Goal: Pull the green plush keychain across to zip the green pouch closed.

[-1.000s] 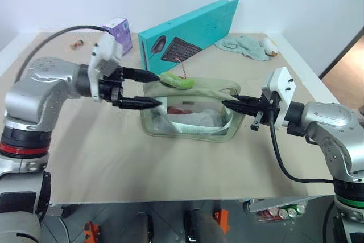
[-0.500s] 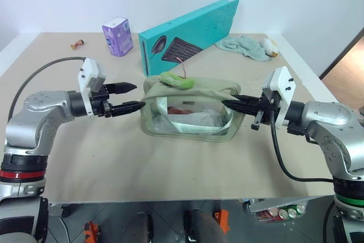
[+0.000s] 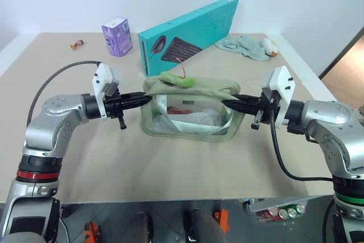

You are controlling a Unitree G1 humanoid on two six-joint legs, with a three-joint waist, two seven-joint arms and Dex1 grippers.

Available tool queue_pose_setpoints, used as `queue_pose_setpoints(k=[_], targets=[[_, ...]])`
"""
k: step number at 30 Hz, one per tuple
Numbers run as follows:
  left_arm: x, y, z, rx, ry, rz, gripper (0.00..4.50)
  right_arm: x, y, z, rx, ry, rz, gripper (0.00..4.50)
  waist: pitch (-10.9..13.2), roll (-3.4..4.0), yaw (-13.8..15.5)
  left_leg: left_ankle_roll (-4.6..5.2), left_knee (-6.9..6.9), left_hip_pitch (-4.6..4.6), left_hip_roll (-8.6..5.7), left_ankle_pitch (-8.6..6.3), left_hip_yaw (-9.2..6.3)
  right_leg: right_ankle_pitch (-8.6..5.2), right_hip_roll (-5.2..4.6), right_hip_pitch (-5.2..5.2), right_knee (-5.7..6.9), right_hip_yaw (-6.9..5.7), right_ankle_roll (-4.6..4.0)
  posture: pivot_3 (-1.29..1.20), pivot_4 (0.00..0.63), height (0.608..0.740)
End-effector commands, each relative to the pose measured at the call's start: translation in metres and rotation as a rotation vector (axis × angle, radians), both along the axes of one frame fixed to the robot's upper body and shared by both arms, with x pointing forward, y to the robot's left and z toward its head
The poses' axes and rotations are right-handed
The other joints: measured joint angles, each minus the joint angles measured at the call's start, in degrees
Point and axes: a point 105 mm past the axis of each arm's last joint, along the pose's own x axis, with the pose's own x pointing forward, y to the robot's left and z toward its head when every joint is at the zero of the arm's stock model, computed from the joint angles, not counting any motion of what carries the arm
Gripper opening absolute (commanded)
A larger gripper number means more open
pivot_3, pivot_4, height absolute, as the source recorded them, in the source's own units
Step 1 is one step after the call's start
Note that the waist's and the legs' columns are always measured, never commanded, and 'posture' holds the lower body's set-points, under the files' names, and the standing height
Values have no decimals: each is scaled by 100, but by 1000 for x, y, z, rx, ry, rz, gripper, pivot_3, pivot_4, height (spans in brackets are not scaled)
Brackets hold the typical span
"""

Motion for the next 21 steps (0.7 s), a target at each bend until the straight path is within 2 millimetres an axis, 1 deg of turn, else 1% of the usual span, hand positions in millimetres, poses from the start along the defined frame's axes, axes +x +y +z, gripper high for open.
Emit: queue_pose_setpoints(k=[1,3,4,5,7,9,11,13,16,18,21], targets=[[-4,-6,11,-12,-41,-36,0,-8,3,11,25,-9,30,1038,0,0,0,0,0,0,0,0,0,0,0,0,0,0,0,0,150,740],[-4,-7,11,-12,-39,-40,0,-11,2,14,21,-11,34,1757,0,0,2,0,0,0,0,0,0,0,0,0,0,0,0,0,150,740],[-4,-7,11,-11,-39,-41,0,-12,0,16,17,-8,33,1985,0,0,2,0,0,0,0,0,-1,0,0,0,0,0,0,0,150,740],[-4,-7,11,-10,-38,-43,0,-14,-2,18,11,-3,34,2433,0,0,3,0,0,0,0,0,-1,0,-1,0,0,0,0,0,150,740],[-5,-8,11,-7,-37,-48,0,-18,-4,25,-16,-1,43,3102,0,1,3,0,0,-1,-1,0,-1,0,-2,0,0,-1,0,0,150,740],[-5,-10,11,-6,-35,-58,0,-23,4,43,-12,-21,81,3749,1,1,-3,0,0,-1,-3,0,0,0,-5,1,-1,-1,1,0,150,740],[-5,-12,11,-7,-36,-63,0,-27,17,57,-18,-68,125,4405,1,1,-12,0,2,2,-1,0,5,3,-4,-1,-1,3,0,0,150,740],[-5,-13,12,-8,-37,-66,0,-27,25,64,-13,-98,139,4465,-1,-1,-1,0,2,4,1,0,1,5,0,0,0,0,-3,0,150,740],[-8,-19,14,-18,-42,-86,0,-22,49,72,22,-150,187,4465,-2,-4,-4,0,2,5,8,0,-7,1,6,4,0,-5,-9,0,150,740],[-10,-21,14,-18,-43,-94,0,-17,58,71,43,-149,198,4465,-2,-3,0,0,2,3,6,0,-6,2,5,2,0,-1,-7,0,150,740],[-12,-24,16,-18,-47,-102,0,-10,64,63,27,-153,210,4465,-2,-3,7,1,2,-10,0,0,-6,1,-3,-3,-1,-1,-3,0,150,740]])
